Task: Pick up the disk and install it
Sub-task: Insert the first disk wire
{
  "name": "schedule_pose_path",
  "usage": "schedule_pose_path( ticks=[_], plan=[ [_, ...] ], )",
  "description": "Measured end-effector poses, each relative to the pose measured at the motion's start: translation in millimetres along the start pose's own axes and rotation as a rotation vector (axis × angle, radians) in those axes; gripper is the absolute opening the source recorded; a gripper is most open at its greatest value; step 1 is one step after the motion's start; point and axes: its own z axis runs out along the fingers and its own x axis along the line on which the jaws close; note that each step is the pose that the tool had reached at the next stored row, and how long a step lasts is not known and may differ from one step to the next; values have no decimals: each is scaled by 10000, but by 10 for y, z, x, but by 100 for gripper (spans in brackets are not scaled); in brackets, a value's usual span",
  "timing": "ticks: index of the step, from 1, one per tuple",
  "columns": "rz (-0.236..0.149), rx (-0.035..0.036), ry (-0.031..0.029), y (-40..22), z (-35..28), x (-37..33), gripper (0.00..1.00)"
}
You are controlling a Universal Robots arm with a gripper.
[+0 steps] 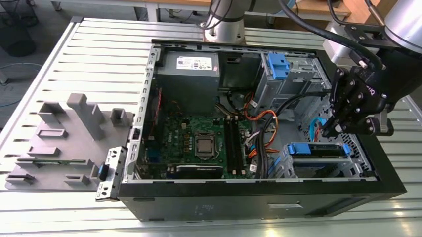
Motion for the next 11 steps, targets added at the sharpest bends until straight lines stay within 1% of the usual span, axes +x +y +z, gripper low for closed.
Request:
schedule_pose_path(
  ticks=[6,8,11],
  plan=[
    [-5,26,-3,-3,9,35,16],
    [-10,63,-6,-4,16,57,16],
    [-39,148,-18,4,38,77,16]
  ],
)
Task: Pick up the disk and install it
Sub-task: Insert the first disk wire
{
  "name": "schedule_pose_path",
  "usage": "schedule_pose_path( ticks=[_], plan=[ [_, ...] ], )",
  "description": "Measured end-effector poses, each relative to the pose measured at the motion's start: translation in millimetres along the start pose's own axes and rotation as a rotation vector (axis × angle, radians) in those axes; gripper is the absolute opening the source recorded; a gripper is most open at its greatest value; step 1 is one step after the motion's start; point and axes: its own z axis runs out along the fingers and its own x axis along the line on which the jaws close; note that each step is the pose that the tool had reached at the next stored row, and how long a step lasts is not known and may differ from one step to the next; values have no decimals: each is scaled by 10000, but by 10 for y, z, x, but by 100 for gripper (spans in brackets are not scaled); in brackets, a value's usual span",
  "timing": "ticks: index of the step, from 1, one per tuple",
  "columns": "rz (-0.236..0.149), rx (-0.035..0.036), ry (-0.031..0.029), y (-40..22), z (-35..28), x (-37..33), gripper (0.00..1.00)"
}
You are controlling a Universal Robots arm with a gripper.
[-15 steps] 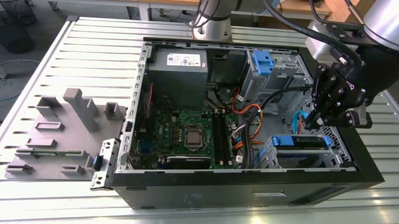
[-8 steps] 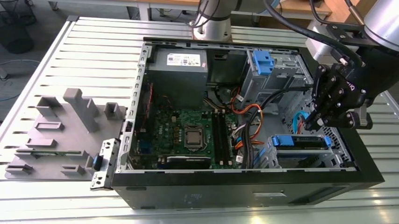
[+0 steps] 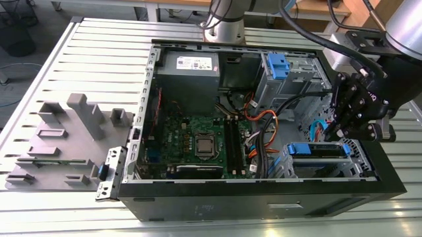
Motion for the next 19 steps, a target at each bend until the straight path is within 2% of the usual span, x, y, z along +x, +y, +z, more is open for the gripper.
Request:
schedule_pose_path(
  ticks=[2,14,19],
  plan=[
    [-30,36,0,8,13,5,16],
    [-39,46,-1,24,30,5,16],
    [-39,47,2,25,57,5,16]
  ],
)
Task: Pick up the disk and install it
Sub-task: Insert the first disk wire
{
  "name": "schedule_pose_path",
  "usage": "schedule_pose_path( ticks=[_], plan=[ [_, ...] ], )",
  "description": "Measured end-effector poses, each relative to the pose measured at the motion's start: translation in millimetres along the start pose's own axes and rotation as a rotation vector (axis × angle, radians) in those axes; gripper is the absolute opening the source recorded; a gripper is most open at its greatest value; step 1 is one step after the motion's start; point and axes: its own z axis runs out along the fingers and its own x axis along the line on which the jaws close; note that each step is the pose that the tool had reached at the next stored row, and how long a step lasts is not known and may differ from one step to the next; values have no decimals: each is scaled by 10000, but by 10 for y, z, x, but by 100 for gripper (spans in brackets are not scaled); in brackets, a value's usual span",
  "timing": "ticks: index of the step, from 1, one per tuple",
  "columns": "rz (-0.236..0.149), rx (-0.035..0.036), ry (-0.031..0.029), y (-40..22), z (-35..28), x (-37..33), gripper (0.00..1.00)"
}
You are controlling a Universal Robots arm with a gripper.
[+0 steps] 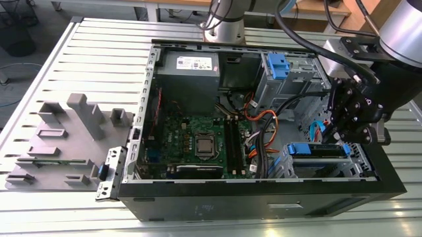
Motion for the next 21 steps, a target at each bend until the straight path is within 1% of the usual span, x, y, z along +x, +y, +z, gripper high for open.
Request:
schedule_pose_path(
  ticks=[2,5,11,13,15,17,21],
  plan=[
    [0,0,-2,0,14,0,16],
    [0,1,-4,0,19,-1,16],
    [0,26,-6,6,40,-1,16],
    [-1,44,-9,7,51,-1,16],
    [-10,86,-35,9,57,-1,16],
    [-17,118,-73,11,61,-1,16],
    [-19,143,-105,23,73,-1,16]
  ],
)
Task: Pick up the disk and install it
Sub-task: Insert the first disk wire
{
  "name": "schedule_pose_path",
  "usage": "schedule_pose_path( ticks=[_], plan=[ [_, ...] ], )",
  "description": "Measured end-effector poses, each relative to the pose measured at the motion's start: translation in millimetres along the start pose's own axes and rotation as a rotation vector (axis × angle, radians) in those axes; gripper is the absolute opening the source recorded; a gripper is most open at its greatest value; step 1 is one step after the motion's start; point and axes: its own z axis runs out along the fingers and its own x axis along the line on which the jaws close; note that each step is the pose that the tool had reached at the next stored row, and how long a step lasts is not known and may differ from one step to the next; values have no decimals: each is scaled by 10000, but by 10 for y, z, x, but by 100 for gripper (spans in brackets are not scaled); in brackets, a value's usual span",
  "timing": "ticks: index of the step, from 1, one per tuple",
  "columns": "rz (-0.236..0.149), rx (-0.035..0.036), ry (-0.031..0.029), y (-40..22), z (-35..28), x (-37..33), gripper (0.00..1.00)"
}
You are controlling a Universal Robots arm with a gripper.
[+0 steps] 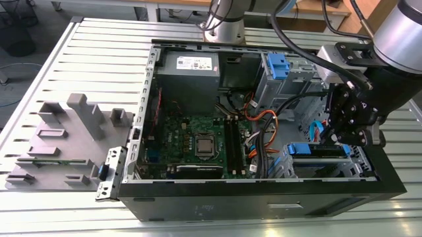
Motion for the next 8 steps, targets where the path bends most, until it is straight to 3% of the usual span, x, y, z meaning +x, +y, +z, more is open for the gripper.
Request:
schedule_pose_path(
  ticks=[8],
  plan=[
    [-2,4,-15,2,24,-1,16]
  ],
)
